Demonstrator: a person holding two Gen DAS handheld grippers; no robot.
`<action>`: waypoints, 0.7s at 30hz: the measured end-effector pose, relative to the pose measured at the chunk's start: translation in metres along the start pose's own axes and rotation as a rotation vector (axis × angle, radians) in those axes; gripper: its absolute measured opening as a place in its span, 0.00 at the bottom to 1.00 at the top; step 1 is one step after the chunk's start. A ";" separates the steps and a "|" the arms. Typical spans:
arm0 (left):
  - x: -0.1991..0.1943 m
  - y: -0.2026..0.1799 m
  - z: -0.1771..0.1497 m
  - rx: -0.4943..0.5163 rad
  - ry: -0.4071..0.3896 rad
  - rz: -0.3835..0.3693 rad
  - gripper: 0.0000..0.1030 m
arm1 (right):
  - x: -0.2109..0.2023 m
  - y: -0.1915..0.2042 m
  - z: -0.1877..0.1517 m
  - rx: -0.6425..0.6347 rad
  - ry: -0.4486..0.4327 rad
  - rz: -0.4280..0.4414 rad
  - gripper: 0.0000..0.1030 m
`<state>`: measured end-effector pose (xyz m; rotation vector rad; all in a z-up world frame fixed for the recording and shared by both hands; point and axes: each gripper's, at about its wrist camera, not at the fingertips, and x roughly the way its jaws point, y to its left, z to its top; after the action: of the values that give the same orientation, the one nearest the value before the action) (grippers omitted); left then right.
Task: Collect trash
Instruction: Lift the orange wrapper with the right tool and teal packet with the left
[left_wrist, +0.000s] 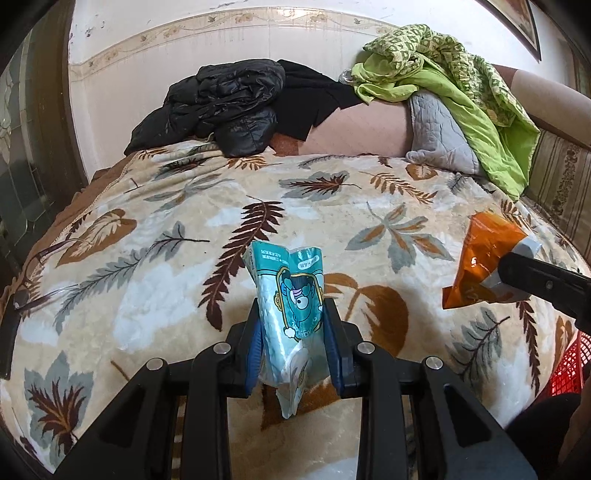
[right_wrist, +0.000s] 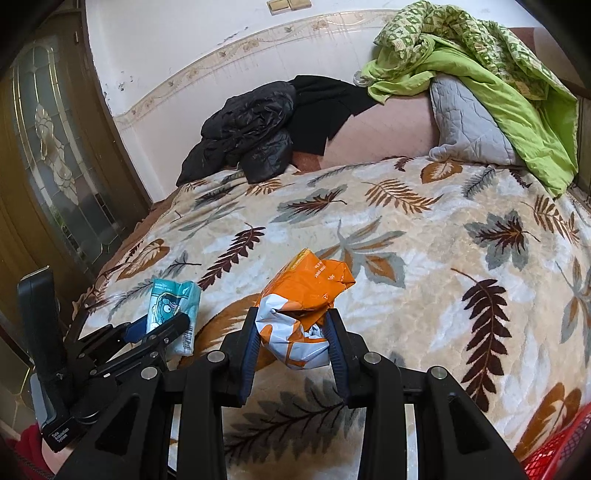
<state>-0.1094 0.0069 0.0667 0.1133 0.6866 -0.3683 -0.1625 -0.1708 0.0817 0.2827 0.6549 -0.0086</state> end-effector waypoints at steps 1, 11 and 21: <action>0.001 0.000 0.000 -0.001 0.002 0.001 0.28 | 0.001 -0.001 0.000 0.005 0.001 0.000 0.36; 0.005 -0.001 0.000 0.011 0.012 0.012 0.28 | 0.003 -0.002 0.000 0.015 0.006 0.003 0.36; 0.007 -0.002 -0.001 0.014 0.017 0.014 0.28 | 0.004 -0.003 0.000 0.014 0.008 0.004 0.36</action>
<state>-0.1056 0.0034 0.0620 0.1345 0.7001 -0.3592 -0.1596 -0.1731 0.0790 0.2977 0.6622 -0.0082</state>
